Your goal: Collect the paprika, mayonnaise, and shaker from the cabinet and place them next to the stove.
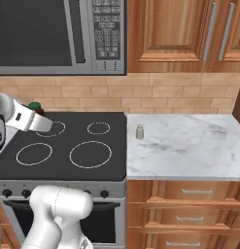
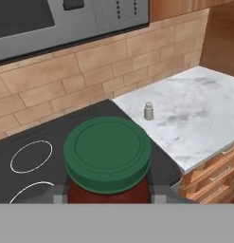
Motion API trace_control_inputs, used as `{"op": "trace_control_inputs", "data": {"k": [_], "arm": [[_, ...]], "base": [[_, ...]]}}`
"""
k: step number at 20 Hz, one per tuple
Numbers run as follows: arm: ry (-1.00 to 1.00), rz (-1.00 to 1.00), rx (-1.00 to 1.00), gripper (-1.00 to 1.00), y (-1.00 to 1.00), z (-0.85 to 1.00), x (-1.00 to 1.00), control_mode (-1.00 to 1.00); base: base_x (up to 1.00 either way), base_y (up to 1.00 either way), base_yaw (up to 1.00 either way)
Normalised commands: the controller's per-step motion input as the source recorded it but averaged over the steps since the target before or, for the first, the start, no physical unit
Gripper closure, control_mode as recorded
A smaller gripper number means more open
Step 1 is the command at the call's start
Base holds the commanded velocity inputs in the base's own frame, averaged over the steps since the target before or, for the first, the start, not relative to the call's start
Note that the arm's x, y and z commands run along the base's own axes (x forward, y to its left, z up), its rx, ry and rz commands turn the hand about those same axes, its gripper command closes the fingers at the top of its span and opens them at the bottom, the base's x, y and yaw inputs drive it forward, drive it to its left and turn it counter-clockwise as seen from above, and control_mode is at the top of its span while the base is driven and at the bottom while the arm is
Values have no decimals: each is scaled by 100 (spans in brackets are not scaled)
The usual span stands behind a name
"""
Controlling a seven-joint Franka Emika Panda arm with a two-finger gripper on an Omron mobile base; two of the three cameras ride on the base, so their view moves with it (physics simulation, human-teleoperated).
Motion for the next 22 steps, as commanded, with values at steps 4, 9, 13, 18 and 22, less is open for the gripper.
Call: {"op": "trace_control_inputs", "data": {"k": [4,9,13,18,22], "arm": [[0,0,0,100,0,0,0,100],[0,0,0,100,0,0,0,100],[0,25,7,100,-63,-32,28,-100],[1,27,3,100,-82,-52,40,-100],[1,23,1,100,-84,-56,33,-100]], "base": [[56,-24,13],[46,-23,20],[0,0,0],[0,0,0],[0,0,0]]}}
